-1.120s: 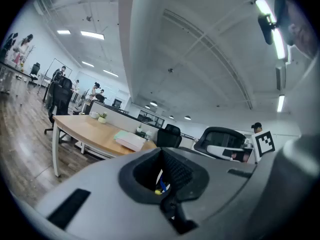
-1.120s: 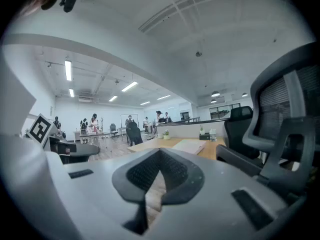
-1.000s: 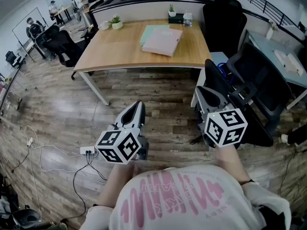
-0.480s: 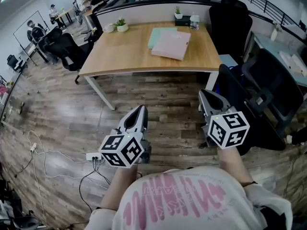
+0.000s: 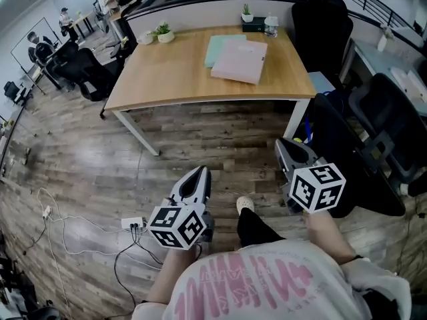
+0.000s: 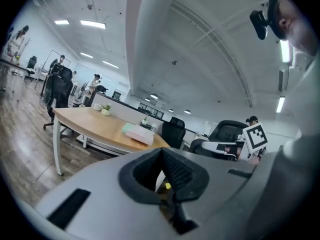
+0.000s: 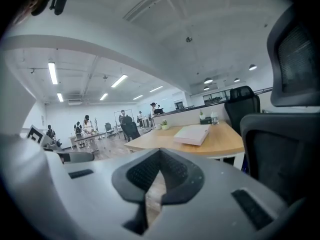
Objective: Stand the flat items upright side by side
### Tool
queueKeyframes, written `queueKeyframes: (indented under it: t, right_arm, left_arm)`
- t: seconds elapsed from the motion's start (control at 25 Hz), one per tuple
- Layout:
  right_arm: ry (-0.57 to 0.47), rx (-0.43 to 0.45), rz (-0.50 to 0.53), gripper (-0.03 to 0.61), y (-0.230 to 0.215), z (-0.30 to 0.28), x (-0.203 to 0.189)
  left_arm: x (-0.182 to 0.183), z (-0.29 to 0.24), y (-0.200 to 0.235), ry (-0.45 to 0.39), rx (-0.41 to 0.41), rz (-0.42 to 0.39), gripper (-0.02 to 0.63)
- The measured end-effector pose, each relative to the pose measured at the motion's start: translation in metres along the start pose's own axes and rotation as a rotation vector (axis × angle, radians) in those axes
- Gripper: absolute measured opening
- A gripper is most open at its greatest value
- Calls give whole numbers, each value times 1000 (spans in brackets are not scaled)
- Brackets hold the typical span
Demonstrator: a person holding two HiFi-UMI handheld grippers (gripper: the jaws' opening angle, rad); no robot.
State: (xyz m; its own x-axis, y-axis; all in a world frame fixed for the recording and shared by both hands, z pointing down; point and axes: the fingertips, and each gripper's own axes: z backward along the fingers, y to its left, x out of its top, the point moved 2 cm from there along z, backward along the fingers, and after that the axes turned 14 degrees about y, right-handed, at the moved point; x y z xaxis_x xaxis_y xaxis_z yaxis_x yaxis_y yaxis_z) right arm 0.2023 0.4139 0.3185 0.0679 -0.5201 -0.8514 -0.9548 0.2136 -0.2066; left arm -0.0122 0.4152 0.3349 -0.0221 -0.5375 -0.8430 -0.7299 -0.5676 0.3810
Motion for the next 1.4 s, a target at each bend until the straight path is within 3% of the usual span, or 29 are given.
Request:
queueKeyframes:
  t: [0.28,0.8,0.96,1.2,1.4]
  right_arm:
    - [30,16,54,-2,-20,-57,19]
    - [-27,70,91,-2,-93,-172,140]
    - [-51,81,102,-2,-106,-199,166]
    - [22,58,83,-2,-130,-229,144]
    - [69,25,-2,-2,-161,-250,124]
  left_arm:
    - [19,-46,38,1,10,81,3]
    - [133,-172,78,-75,-14,61,3]
    - [151,-198,90,-91,1,57,3]
    - [139,-230,111,-14,45,99,3]
    - [129,-260,128,67,75,106,3]
